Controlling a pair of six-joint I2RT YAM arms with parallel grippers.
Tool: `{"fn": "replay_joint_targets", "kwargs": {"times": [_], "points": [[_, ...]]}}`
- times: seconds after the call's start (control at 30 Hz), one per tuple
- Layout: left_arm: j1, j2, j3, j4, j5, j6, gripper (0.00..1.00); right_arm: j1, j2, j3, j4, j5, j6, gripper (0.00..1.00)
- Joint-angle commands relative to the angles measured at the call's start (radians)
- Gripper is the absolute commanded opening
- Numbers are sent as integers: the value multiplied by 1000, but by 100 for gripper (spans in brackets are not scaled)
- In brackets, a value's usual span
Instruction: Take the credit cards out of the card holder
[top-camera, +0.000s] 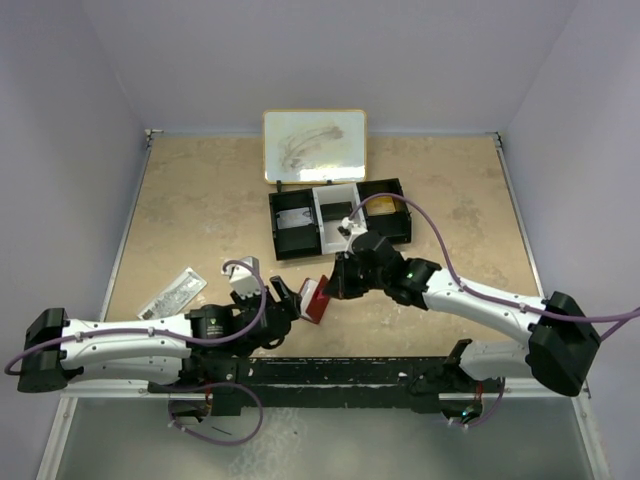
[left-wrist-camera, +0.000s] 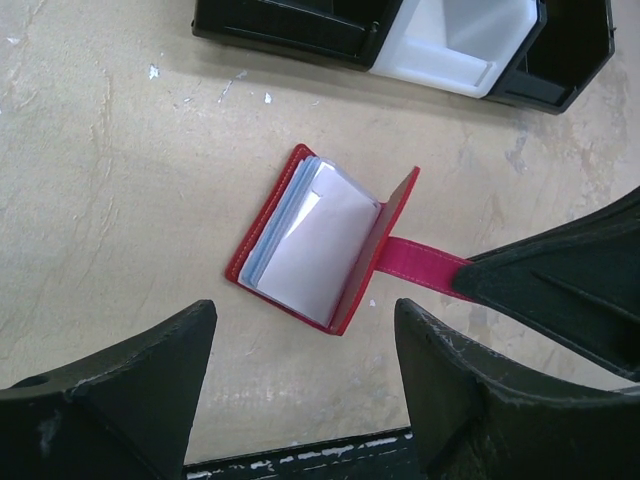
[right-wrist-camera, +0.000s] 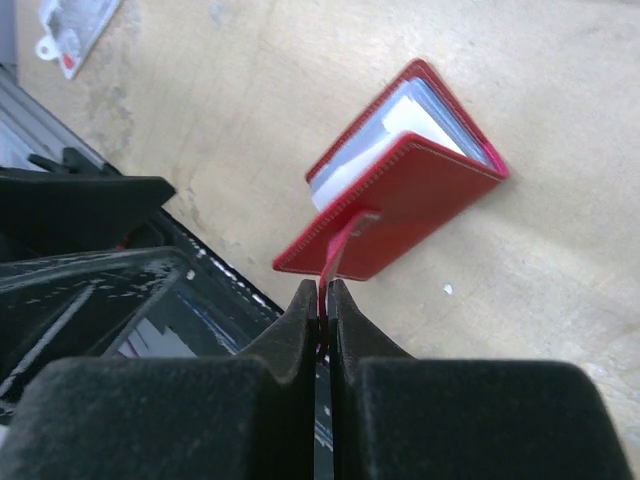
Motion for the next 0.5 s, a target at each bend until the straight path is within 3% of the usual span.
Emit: {"fn": "replay_joint_targets", "kwargs": {"times": [0.0,0.13,0.23,0.47], "points": [[-6,12,29,65,-2,83,70,3,-40,-53,-76,58,61,0],[-3,52,43,145,31,180,72,-51,-143,-174,-92,120,141,0],[52,100,25,266,184,273,75,-166,-192,-270,-44,52,151,0],[112,119,-14,369,250,294,76,-218,-125,-291,-5,67,135,1]]}}
